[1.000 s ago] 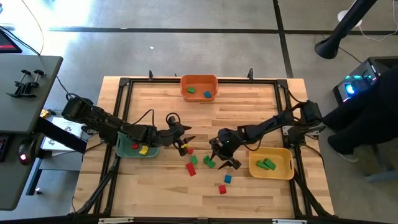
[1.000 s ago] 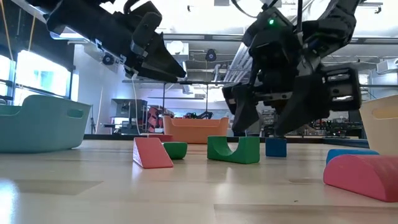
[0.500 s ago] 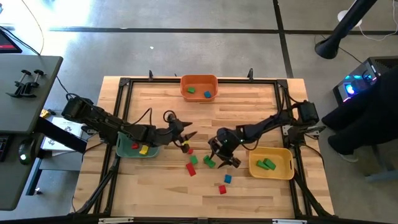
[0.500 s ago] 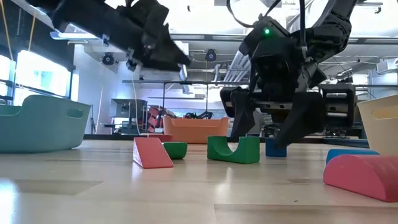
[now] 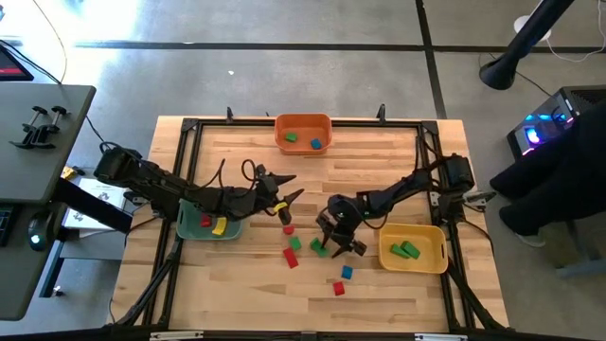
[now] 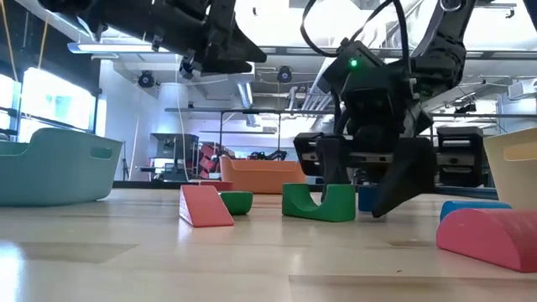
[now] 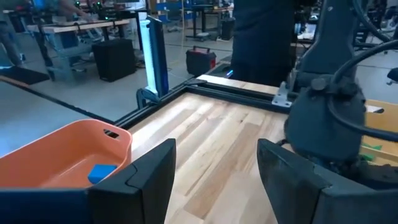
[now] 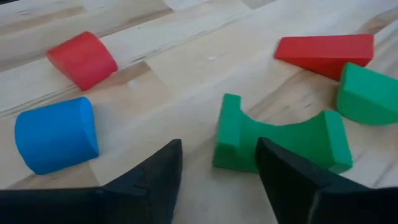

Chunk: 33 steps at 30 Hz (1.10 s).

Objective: Sort blocks by size
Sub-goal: Put the green arch block into the green bin

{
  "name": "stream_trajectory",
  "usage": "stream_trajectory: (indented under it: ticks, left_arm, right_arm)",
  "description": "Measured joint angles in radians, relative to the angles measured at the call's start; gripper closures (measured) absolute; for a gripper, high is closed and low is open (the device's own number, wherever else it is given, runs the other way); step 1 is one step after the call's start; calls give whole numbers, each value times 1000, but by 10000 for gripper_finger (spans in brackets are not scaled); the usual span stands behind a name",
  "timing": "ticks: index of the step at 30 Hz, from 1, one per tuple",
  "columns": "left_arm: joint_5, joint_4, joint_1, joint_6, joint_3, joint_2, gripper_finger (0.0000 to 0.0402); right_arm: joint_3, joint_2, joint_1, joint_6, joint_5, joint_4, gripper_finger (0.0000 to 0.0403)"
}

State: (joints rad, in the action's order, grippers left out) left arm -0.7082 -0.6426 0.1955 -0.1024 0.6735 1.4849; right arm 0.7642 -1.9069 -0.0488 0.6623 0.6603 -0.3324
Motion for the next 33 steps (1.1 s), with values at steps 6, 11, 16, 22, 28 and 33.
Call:
stream_trajectory:
  ticks: [6,11,16,22,28,33]
  left_arm:
    - [0,1,1,1,0,0,190]
    - [1,2,1,1,0,0,190]
    - [1,14,2,1,0,0,190]
    - [13,25,2,1,0,0,190]
    - [18,25,2,2,0,0,190]
    - [18,26,2,11,0,0,190]
  right_arm:
    - [0,0,10,-3,-6,-18,256]
    - [0,0,10,-20,-21,-18,288]
    - [0,1,10,-54,-33,-19,313]
    - [0,1,10,-57,-40,-19,324]
    - [0,10,10,-83,-45,-13,325]
    - [0,66,10,-113,-85,58,325]
